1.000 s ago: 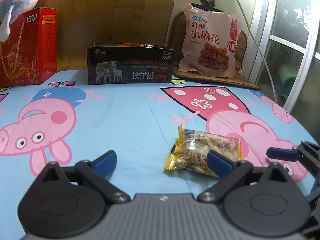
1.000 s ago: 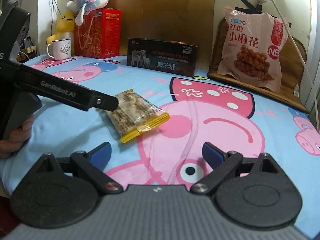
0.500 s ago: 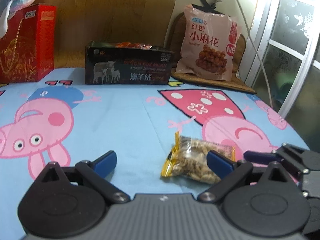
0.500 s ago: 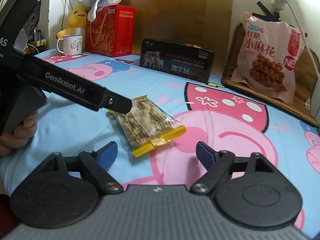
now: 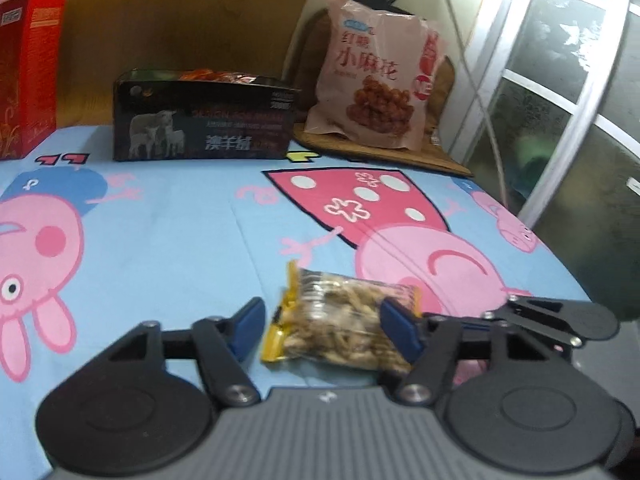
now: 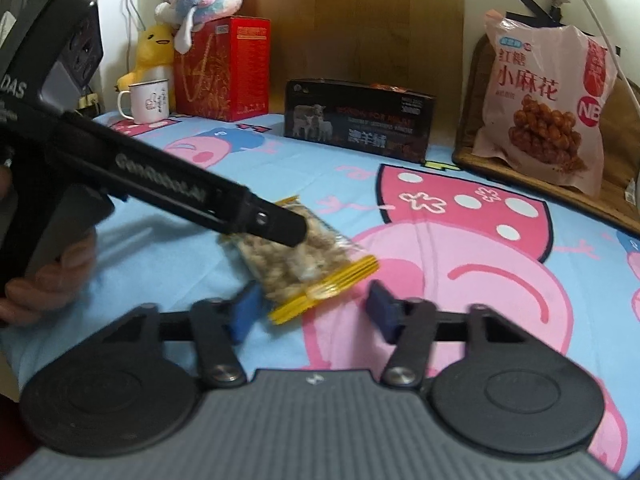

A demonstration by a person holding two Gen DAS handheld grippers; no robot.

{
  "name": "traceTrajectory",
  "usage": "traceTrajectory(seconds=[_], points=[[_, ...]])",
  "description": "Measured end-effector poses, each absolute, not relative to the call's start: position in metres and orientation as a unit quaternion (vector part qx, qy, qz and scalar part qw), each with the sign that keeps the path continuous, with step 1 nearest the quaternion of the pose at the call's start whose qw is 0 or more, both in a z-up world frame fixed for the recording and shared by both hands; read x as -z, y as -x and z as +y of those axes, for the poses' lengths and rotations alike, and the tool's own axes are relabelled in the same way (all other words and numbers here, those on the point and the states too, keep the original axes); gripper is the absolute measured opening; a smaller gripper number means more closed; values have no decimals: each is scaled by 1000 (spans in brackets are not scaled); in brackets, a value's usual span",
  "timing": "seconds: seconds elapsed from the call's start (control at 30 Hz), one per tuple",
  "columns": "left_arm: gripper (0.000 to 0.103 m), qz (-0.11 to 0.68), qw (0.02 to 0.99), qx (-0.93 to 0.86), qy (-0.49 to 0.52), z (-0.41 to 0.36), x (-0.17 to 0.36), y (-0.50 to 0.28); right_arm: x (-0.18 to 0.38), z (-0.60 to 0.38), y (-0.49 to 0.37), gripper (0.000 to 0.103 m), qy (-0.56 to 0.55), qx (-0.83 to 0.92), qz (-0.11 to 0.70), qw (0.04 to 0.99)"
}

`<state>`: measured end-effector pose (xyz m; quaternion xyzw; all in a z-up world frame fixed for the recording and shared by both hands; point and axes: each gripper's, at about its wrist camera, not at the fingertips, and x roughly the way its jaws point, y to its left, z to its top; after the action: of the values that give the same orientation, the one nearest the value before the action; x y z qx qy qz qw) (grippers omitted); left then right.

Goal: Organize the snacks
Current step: 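Close the right gripper on the nut bag while the left gripper pinches it too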

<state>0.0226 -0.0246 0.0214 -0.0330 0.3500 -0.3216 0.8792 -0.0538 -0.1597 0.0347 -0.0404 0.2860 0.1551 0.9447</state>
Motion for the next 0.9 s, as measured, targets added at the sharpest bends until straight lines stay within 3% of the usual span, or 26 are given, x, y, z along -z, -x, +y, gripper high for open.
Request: traceTrajectory(seconds=[0.07, 0.13, 0.6, 0.9], points=[[50, 350, 879, 320, 35, -21, -21, -20, -35, -156, 54, 42, 49, -154, 282, 946], [44, 351, 879, 319, 43, -13, -20, -15, -36, -155, 54, 31, 53, -157, 278, 946], [42, 357, 886, 287, 79, 52, -23, 54, -41, -119, 86, 26, 72, -270, 277, 920], [42, 353, 889, 279, 80, 52, -23, 65, -43, -112, 90, 26, 67, -296, 288, 908]])
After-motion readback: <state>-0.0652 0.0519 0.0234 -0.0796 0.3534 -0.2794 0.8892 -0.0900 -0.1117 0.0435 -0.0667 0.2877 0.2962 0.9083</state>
